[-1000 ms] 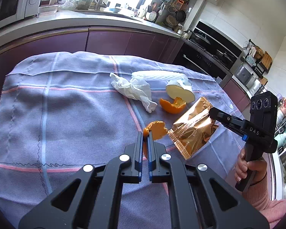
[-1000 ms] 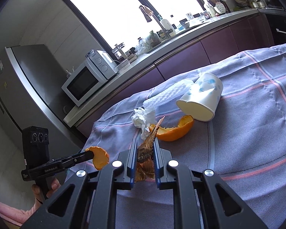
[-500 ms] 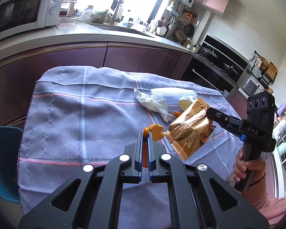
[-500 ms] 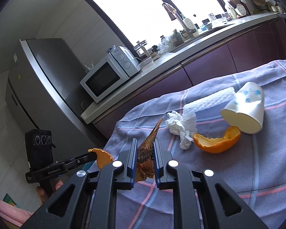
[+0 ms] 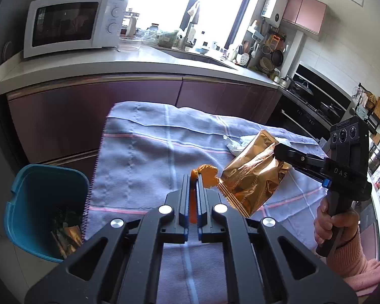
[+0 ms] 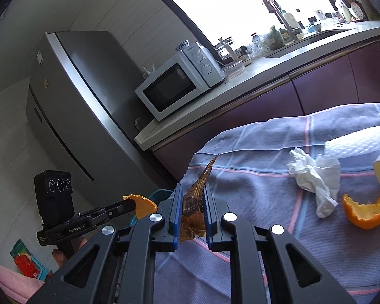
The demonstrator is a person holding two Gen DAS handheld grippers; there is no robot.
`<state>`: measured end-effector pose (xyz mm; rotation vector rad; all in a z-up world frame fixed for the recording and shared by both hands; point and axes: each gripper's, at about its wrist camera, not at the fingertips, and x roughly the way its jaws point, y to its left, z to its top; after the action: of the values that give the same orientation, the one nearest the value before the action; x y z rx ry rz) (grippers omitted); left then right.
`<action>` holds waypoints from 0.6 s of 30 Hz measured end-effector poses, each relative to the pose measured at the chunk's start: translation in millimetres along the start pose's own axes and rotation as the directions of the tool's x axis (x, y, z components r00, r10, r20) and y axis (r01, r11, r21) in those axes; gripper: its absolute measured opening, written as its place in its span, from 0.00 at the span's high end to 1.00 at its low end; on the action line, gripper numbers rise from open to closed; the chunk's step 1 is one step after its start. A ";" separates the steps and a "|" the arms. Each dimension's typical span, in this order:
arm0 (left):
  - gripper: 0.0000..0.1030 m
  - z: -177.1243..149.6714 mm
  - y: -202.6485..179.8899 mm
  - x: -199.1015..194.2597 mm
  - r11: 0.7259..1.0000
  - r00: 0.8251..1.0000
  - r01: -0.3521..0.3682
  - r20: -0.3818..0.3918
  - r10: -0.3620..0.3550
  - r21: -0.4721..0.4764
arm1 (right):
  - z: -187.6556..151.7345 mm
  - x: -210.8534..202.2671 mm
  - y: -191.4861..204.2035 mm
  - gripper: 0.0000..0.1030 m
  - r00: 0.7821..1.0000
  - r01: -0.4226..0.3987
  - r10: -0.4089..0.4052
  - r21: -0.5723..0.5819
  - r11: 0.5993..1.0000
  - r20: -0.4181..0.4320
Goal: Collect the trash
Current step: 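Carry the orange peel and gold wrapper to the teal bin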
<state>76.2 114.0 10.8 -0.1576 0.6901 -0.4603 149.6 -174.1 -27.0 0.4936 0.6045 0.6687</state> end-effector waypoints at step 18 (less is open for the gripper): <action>0.96 -2.8 96.0 -57.1 0.971 0.977 -0.198 0.056 0.207 -0.133 | 15.8 106.1 70.7 0.86 0.983 -0.149 0.137 -0.092 0.985 -0.123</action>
<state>70.0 225.6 13.9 -0.2200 0.6594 -0.2138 196.8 -55.7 -10.9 0.4082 0.6450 0.8652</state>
